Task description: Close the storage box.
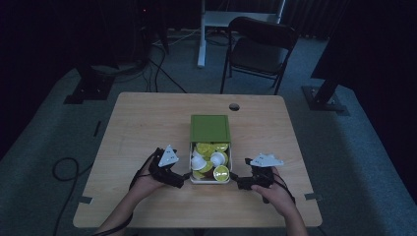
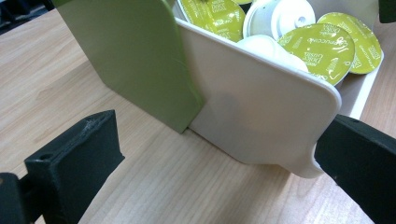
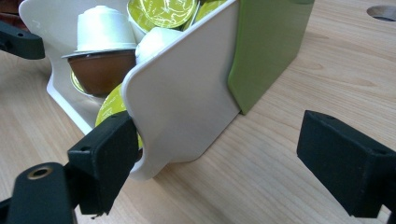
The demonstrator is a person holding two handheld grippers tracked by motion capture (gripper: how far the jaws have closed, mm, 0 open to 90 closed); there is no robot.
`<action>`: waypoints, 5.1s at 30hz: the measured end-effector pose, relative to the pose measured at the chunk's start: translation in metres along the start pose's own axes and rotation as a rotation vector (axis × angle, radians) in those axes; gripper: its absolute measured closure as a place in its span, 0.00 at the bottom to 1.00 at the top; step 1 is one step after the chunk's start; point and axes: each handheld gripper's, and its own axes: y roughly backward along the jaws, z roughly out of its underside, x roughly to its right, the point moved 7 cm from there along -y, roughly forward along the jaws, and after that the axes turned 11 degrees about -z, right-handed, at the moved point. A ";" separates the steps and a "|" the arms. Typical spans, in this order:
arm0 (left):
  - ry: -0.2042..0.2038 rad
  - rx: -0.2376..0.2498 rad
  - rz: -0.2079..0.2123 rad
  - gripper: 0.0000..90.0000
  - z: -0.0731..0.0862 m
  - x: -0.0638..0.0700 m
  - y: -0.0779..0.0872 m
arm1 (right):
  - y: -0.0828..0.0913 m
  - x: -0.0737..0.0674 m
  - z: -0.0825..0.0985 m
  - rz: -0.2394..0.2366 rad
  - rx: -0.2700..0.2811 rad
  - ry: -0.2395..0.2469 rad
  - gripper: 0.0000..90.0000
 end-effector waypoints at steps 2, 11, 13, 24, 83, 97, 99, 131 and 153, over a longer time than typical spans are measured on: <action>0.002 -0.003 0.002 0.01 -0.001 -0.001 -0.002 | -0.001 0.002 -0.001 0.005 0.001 -0.002 0.14; -0.001 -0.011 0.010 0.01 -0.004 -0.003 -0.010 | -0.004 0.007 -0.004 0.011 -0.004 0.002 0.14; 0.001 -0.011 0.009 0.01 -0.005 -0.005 -0.011 | -0.005 0.009 -0.005 0.016 -0.005 0.003 0.14; 0.012 -0.017 -0.013 0.01 -0.009 -0.016 -0.015 | -0.009 0.016 -0.014 0.045 0.016 -0.014 0.14; 0.039 -0.048 -0.078 0.00 -0.029 -0.046 -0.048 | -0.032 0.048 -0.034 0.137 0.047 -0.107 0.12; 0.056 -0.007 -0.025 0.01 -0.028 -0.032 -0.033 | -0.030 0.041 -0.029 0.132 0.047 -0.096 0.14; 0.056 -0.008 -0.018 0.01 -0.028 -0.031 -0.031 | -0.029 0.040 -0.029 0.134 0.051 -0.093 0.14; 0.076 -0.028 -0.008 0.01 0.011 -0.034 0.006 | 0.021 0.046 -0.003 0.194 0.074 -0.115 0.14; 0.123 -0.099 -0.014 0.01 0.064 -0.039 0.023 | 0.056 0.060 0.039 0.249 0.055 -0.153 0.14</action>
